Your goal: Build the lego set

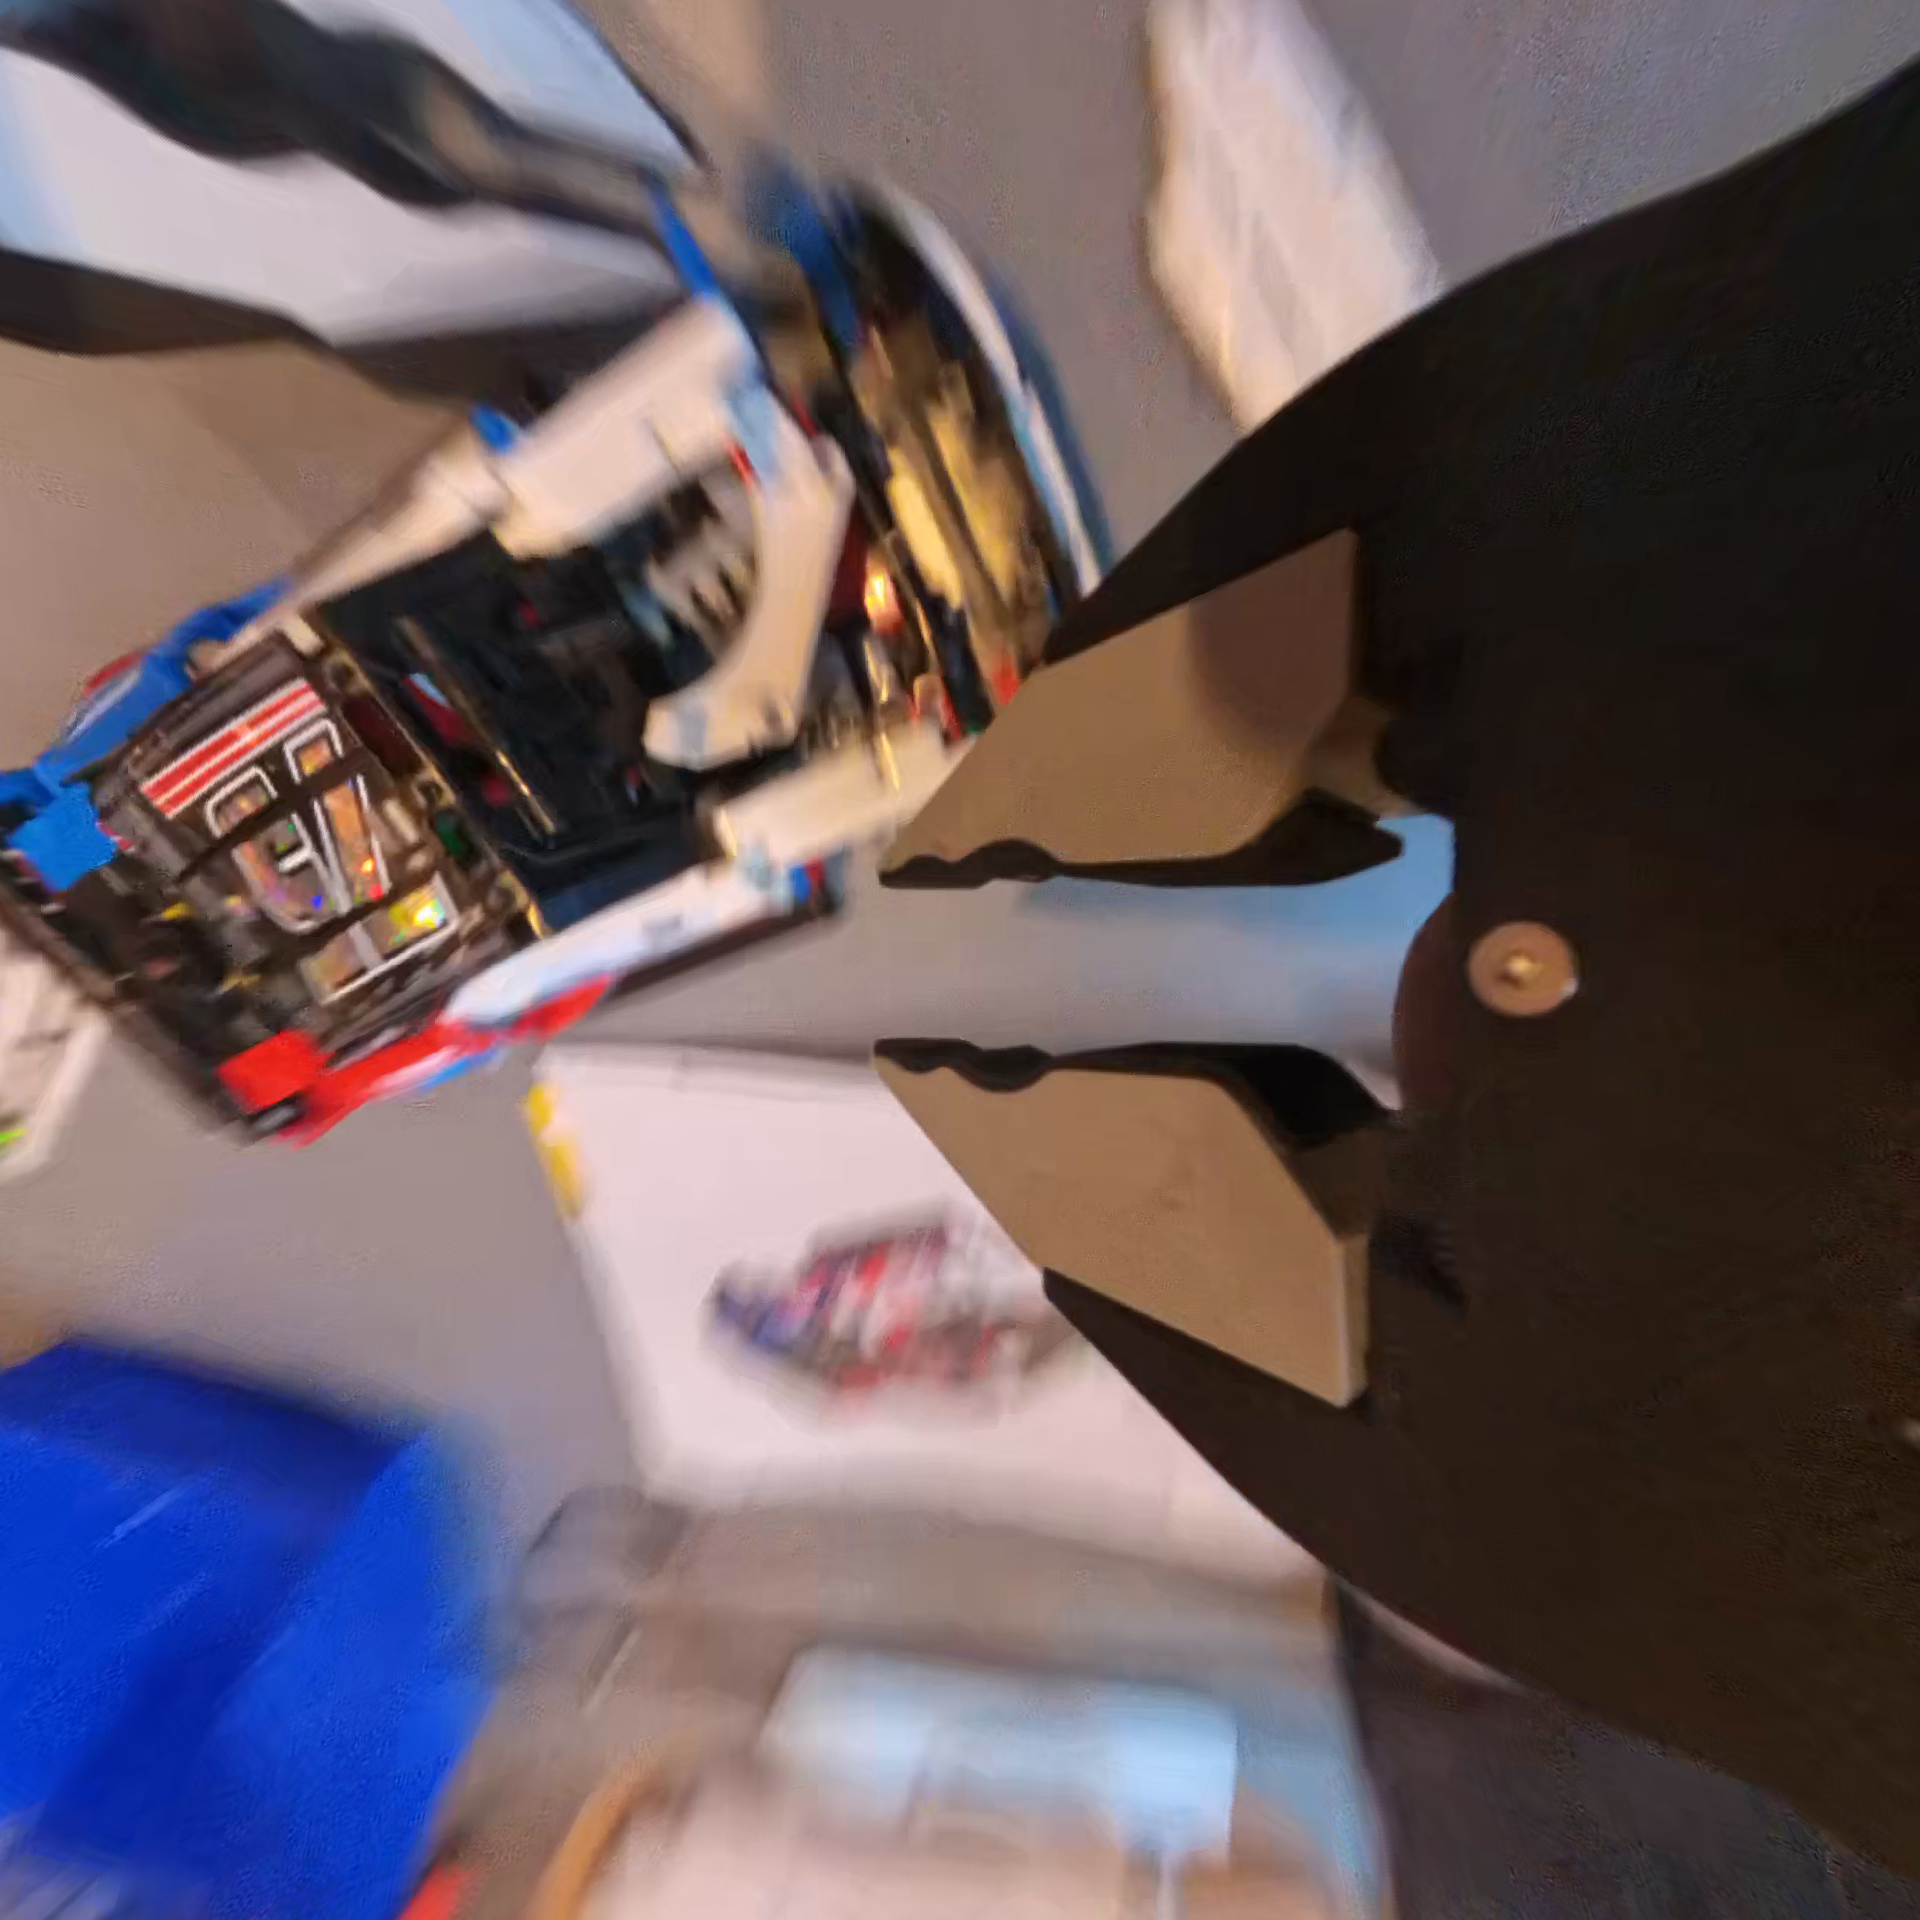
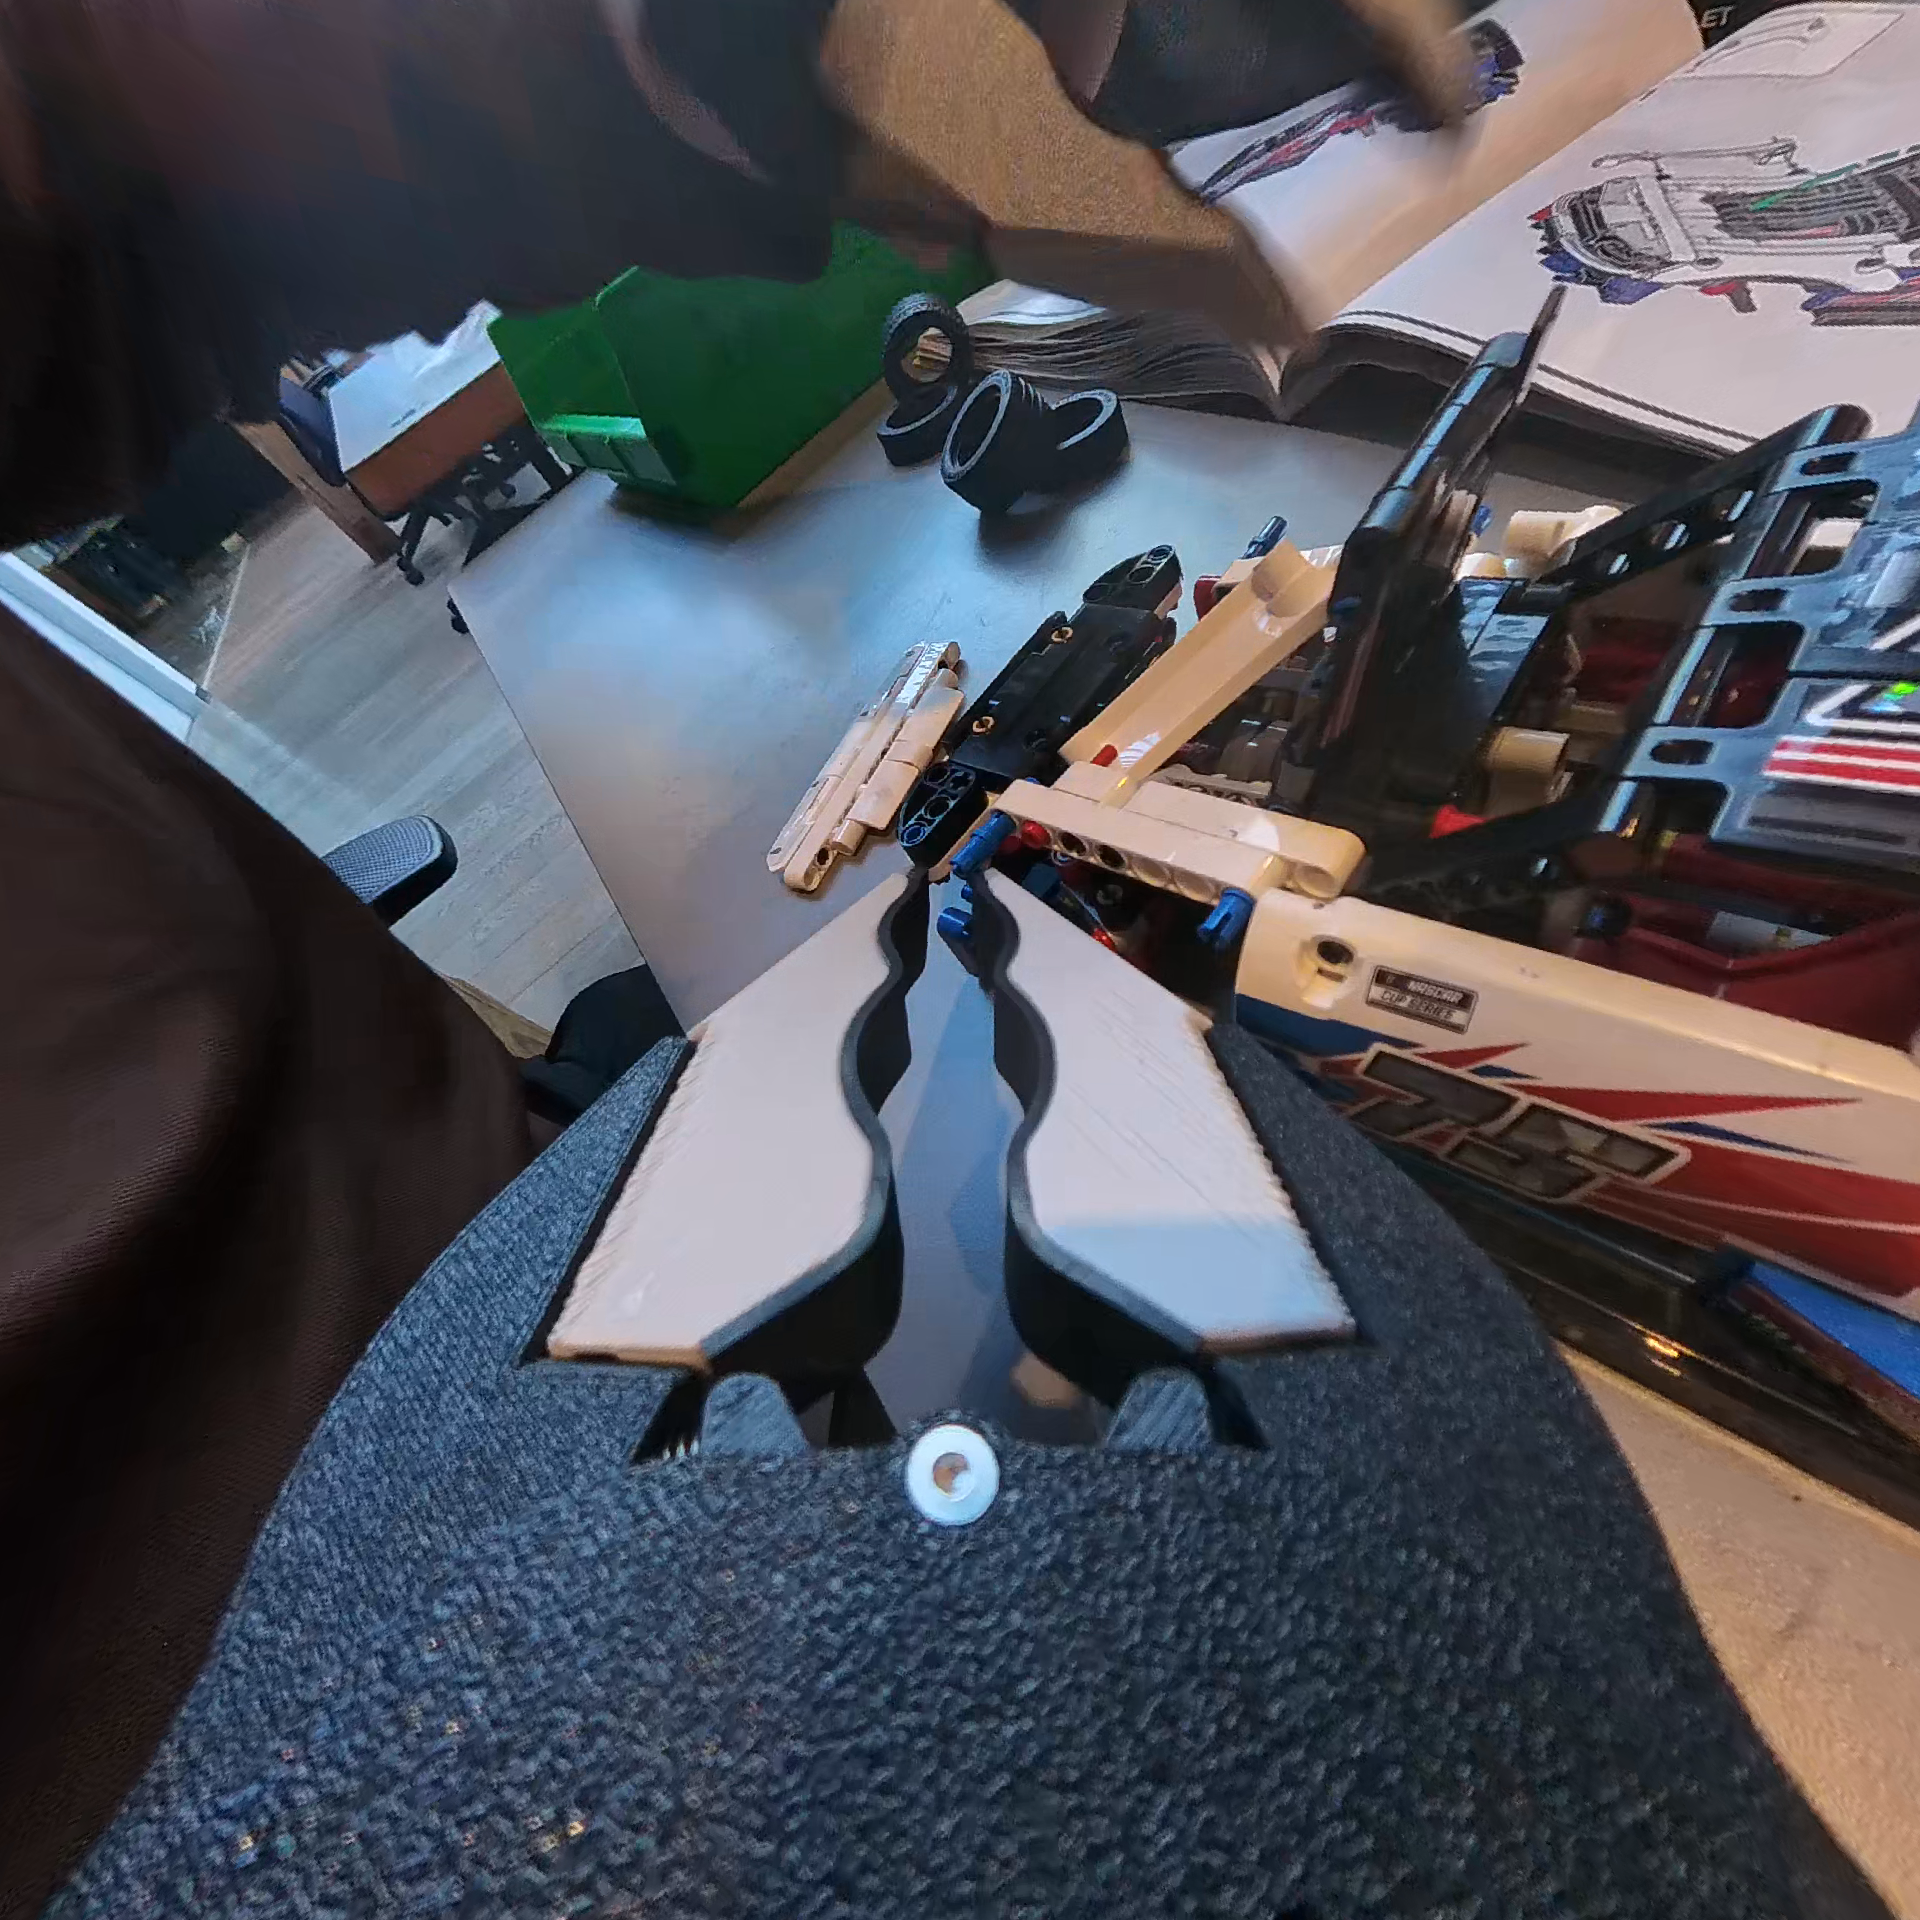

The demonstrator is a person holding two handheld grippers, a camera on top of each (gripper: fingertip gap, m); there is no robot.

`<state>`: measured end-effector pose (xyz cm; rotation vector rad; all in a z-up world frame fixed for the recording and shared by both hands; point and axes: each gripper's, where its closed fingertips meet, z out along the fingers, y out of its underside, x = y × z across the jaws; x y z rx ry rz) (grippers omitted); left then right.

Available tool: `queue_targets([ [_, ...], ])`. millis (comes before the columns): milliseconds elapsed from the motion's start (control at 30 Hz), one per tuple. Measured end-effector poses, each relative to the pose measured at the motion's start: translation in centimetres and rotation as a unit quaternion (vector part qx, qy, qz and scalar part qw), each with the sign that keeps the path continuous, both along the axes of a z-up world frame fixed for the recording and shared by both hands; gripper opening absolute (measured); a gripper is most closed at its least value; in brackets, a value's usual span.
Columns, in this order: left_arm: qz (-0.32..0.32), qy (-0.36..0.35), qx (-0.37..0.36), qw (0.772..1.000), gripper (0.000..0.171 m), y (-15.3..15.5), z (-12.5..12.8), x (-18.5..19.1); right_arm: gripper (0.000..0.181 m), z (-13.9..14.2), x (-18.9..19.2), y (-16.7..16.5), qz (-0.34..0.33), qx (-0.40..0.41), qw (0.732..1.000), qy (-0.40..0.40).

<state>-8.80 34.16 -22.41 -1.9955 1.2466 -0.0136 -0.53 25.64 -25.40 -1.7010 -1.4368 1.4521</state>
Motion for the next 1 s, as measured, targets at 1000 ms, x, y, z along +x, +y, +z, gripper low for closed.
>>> queue_targets([
  [1000, -0.047, -0.109, -0.55, 0.827, 0.0, -5.8, -3.9, 6.4, 0.011, 0.0, -0.1, -0.4, 0.012, 0.042, 0.999, -0.004],
])
